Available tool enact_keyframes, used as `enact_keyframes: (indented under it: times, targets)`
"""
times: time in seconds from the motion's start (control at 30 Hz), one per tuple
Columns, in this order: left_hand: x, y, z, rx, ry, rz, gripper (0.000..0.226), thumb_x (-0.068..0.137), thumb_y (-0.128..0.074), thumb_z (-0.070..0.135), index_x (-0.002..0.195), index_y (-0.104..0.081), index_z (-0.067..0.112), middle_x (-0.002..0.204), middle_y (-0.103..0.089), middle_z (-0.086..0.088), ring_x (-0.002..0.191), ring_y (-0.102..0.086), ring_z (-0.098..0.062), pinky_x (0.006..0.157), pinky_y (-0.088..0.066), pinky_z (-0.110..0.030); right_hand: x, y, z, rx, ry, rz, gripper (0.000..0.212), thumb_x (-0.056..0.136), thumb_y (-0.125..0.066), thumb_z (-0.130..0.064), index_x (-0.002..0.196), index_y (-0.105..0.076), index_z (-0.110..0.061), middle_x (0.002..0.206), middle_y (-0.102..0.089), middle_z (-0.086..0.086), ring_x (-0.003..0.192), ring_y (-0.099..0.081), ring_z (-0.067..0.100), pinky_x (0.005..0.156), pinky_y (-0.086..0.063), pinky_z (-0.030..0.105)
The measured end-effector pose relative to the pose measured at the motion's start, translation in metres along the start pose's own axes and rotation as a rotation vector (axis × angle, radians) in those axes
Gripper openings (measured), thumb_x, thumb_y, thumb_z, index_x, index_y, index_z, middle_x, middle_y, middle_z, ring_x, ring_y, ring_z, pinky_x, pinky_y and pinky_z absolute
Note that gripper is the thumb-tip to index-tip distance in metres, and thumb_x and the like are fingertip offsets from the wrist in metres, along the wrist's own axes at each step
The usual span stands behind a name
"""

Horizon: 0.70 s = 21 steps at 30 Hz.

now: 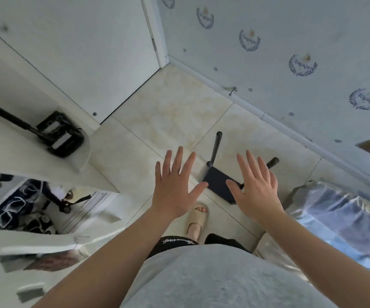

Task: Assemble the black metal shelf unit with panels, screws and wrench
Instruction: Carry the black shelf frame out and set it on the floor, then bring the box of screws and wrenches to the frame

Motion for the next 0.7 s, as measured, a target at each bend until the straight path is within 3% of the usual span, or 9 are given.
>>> enact_keyframes:
  times: [0.2, 0.4, 0.5, 0.63, 0.7]
  targets:
    - [-0.089, 0.014, -0.022, -0.049, 0.149, 0.123, 0.082, 0.088, -0.023, 0.077, 0.158, -0.001, 0.039, 0.167, 0.011, 0.004, 0.151, 0.021, -0.02, 0.121, 0.009, -0.051, -0.05, -0.014, -0.052, -0.062, 0.257, -0.022, 0.075, 0.1, -0.03, -0.06, 0.161, 0.007, -0.035, 0.167, 0.019, -0.011, 0.154, 0.018, 0.021, 0.121, 0.011, 0.044]
    - [-0.177, 0.047, -0.049, -0.06, 0.307, 0.24, 0.082, 0.087, -0.019, 0.078, 0.157, -0.006, 0.039, 0.167, 0.01, 0.008, 0.15, 0.023, -0.015, 0.121, 0.012, -0.047, -0.095, -0.024, -0.114, -0.038, 0.462, -0.018, 0.073, 0.101, -0.035, -0.057, 0.162, -0.002, -0.032, 0.168, 0.01, -0.01, 0.156, 0.011, 0.022, 0.122, 0.009, 0.043]
    - [-0.219, 0.069, -0.07, -0.065, 0.385, 0.335, 0.081, 0.088, -0.021, 0.077, 0.158, -0.01, 0.037, 0.167, 0.005, 0.007, 0.151, 0.018, -0.017, 0.122, 0.008, -0.048, -0.116, -0.028, -0.156, -0.023, 0.598, -0.04, 0.072, 0.1, -0.029, -0.058, 0.162, -0.004, -0.032, 0.168, 0.006, -0.011, 0.156, 0.008, 0.021, 0.125, 0.001, 0.048]
    - [-0.281, 0.101, -0.1, -0.116, 0.459, 0.506, 0.074, 0.092, -0.033, 0.068, 0.156, -0.024, 0.032, 0.166, -0.013, 0.004, 0.154, 0.003, -0.02, 0.123, -0.003, -0.049, -0.148, -0.029, -0.217, 0.052, 0.781, 0.013, 0.07, 0.097, -0.031, -0.057, 0.16, -0.022, -0.025, 0.167, -0.02, -0.002, 0.154, -0.014, 0.028, 0.121, -0.017, 0.053]
    - [-0.314, 0.114, -0.116, -0.12, 0.5, 0.575, 0.07, 0.093, -0.035, 0.064, 0.154, -0.028, 0.031, 0.165, -0.018, 0.004, 0.154, 0.0, -0.019, 0.123, -0.005, -0.045, -0.167, -0.036, -0.248, 0.072, 0.865, 0.017, 0.07, 0.097, -0.033, -0.054, 0.159, -0.025, -0.023, 0.166, -0.024, -0.001, 0.153, -0.018, 0.027, 0.12, -0.019, 0.051]
Point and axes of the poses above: each hand's wrist, its own x-axis towards the middle knuckle, its own y-axis out of the back of the hand, z = x × y, the point moved 10 cm from there along x, towards the middle knuckle
